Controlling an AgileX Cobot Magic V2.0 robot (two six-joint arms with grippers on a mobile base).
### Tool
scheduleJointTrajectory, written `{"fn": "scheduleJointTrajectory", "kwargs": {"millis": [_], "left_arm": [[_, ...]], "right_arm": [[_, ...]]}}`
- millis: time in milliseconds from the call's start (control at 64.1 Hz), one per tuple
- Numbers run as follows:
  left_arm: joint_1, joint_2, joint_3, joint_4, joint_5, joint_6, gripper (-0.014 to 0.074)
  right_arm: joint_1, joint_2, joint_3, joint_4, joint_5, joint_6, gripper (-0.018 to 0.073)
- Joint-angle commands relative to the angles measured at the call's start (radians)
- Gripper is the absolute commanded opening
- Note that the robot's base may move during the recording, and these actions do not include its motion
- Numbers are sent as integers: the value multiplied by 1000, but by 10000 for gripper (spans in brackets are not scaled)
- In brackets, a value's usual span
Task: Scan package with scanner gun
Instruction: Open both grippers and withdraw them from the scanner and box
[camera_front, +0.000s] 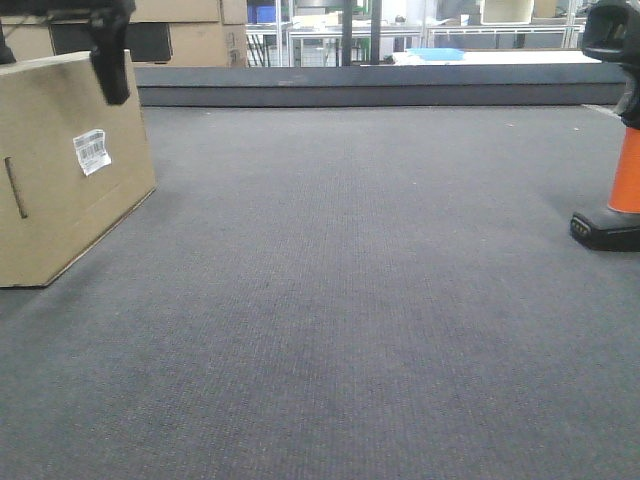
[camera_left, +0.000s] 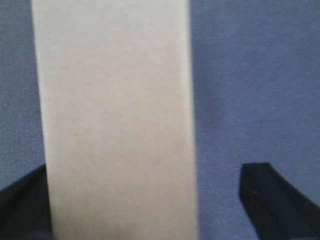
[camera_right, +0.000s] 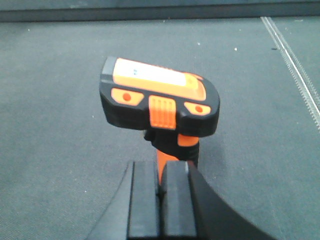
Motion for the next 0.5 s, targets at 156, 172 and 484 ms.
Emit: {"fn": "scheduleJointTrajectory", "kwargs": {"millis": [156, 172, 484], "left_arm": [[1, -180, -7, -9, 1, 17, 608], [1, -195, -7, -9, 1, 25, 601], [6, -481, 258, 15, -49, 72, 177]], "right_arm": [[-6, -6, -66, -57, 65, -8, -154], [-6, -6, -72, -59, 75, -8, -154], [-156, -40, -84, -76, 170, -8, -154]]}}
